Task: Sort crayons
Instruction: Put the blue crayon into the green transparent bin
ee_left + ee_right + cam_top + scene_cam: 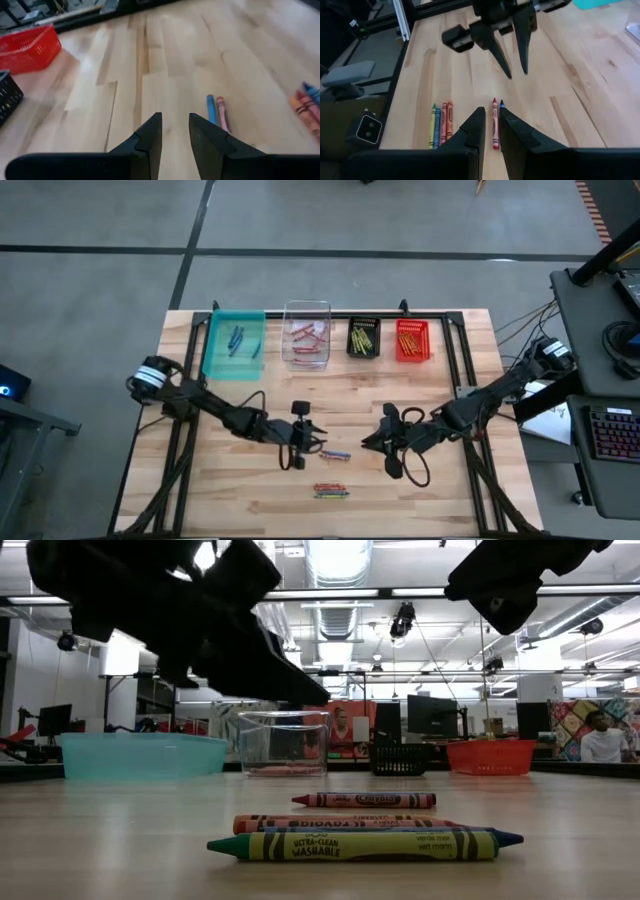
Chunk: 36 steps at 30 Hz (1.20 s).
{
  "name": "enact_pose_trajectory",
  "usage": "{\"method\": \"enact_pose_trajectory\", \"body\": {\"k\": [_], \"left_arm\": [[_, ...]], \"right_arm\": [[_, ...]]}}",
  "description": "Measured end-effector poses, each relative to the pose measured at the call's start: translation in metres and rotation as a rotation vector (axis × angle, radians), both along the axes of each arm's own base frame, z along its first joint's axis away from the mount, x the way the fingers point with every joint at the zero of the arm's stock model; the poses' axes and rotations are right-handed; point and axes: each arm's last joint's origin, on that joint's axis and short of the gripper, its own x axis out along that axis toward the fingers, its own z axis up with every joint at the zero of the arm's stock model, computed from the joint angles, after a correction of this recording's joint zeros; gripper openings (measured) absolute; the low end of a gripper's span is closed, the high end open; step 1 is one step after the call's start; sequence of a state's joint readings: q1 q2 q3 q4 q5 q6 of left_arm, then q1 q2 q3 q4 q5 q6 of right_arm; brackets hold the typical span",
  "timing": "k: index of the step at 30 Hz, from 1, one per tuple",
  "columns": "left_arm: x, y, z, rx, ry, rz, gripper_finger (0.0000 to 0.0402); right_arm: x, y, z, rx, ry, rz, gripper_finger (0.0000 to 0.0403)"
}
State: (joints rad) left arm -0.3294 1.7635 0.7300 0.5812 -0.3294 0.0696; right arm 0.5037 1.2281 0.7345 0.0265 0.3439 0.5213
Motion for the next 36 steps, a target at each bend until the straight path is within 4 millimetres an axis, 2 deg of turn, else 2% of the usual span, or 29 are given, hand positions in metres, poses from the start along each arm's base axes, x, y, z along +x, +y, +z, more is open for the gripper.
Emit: {"method": "enact_pose_trajectory", "body": {"k": [9, 19, 26, 31, 36], "left_arm": [[0.023, -0.011, -0.016, -0.024, 0.030, -0.030, 0.0080], [0.027, -0.015, -0.029, -0.063, 0.070, -0.064, 0.0084], [0.027, -0.016, -0.030, -0.090, 0.074, -0.050, 0.0119], [0.027, -0.016, -0.042, -0.109, 0.097, -0.035, 0.0149], [0.029, -0.016, -0.048, -0.125, 0.083, -0.030, 0.0161]], "right_arm": [[0.000, 0.000, 0.001, -0.001, -0.011, 0.004, 0.0043], [0.000, 0.000, -0.001, -0.004, -0.004, 0.004, 0.0043], [0.000, 0.000, -0.001, -0.002, -0.004, 0.003, 0.0043], [0.000, 0.000, -0.001, -0.002, -0.003, 0.003, 0.0043], [0.000, 0.000, -0.001, -0.002, -0.003, 0.003, 0.0043]]}}
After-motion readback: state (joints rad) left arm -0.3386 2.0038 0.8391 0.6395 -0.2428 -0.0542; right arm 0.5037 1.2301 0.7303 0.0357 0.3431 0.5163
